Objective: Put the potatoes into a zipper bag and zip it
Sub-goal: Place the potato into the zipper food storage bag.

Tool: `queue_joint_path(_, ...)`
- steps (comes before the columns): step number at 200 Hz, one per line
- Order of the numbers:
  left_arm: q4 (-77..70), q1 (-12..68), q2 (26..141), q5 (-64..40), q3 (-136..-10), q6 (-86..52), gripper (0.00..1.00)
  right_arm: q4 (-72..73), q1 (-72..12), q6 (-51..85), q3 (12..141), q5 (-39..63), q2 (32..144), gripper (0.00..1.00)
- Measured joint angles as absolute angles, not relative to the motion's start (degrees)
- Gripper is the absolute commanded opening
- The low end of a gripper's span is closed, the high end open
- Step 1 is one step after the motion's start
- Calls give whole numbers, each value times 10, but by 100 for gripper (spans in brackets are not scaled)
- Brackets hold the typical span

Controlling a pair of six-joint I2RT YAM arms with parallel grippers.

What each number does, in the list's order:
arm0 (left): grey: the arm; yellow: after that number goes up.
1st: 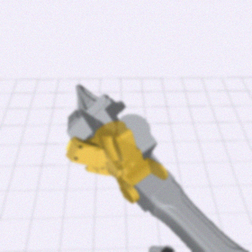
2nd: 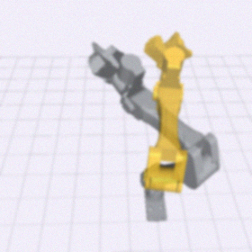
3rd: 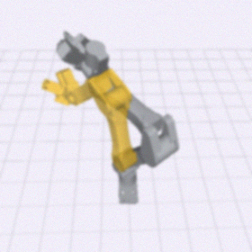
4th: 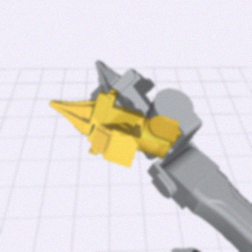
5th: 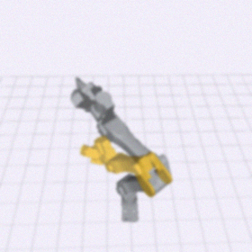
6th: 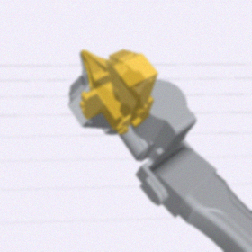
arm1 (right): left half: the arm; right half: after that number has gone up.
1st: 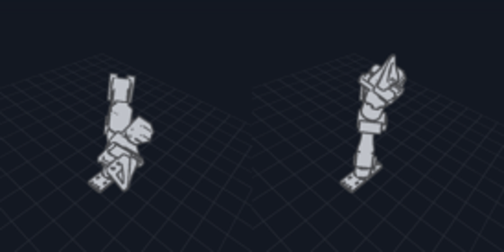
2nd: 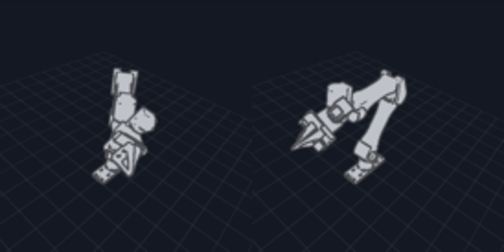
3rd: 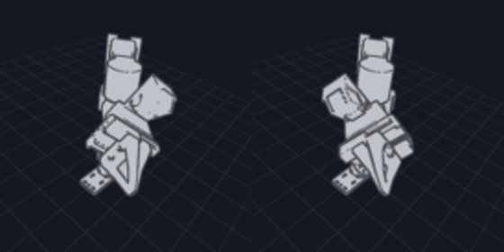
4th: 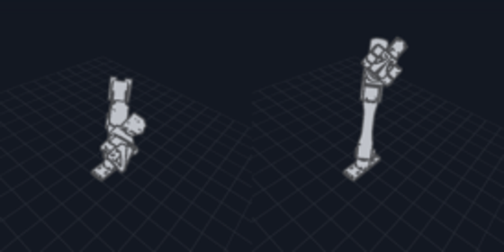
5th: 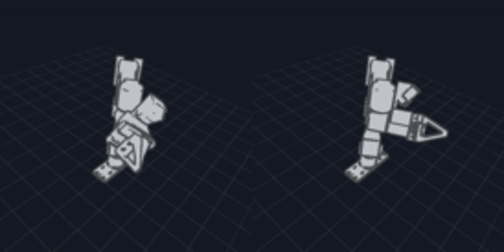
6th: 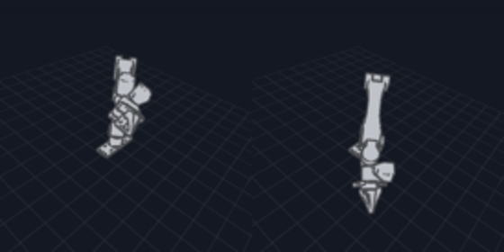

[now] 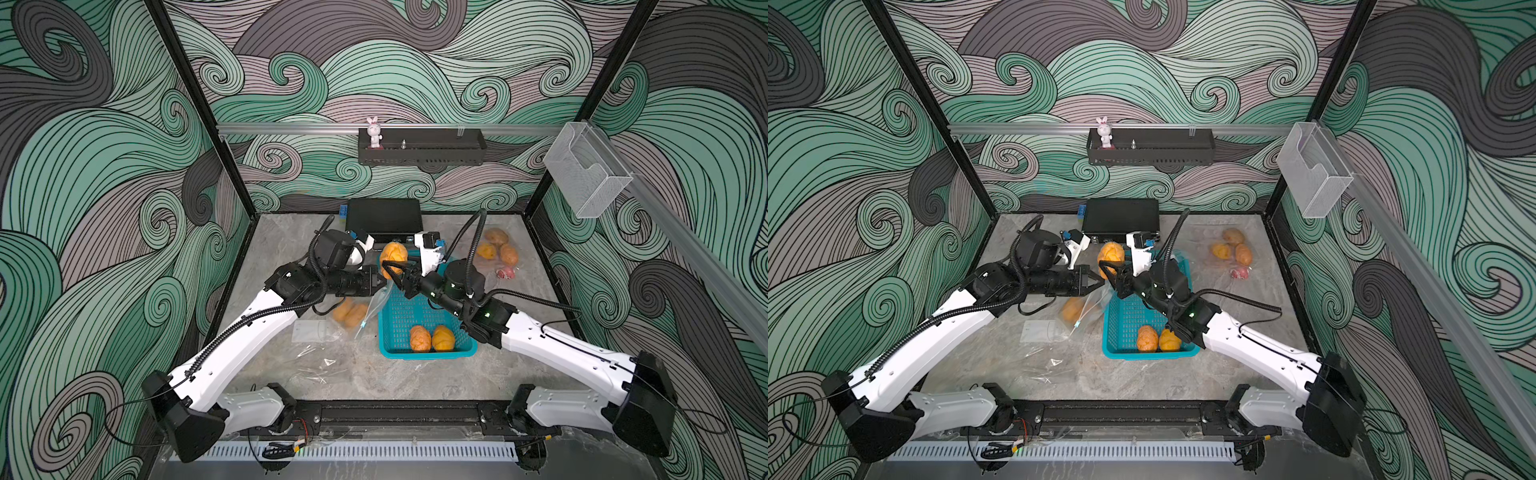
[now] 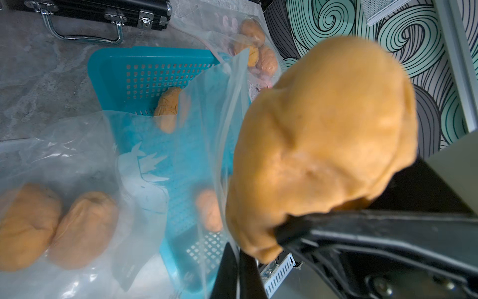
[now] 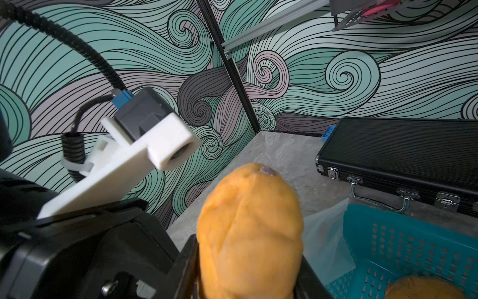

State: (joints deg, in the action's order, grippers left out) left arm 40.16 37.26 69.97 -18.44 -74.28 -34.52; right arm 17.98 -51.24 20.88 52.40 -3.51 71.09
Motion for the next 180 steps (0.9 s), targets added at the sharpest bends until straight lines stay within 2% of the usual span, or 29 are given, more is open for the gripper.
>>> queue_joint_path(104, 399, 368, 701, -178, -771, -366, 0, 186, -519, 84, 494, -69, 722, 40)
queue_joint_path(180, 423, 367, 724, -147, -798, -335, 0, 121, -517, 33, 492, -7, 696, 41)
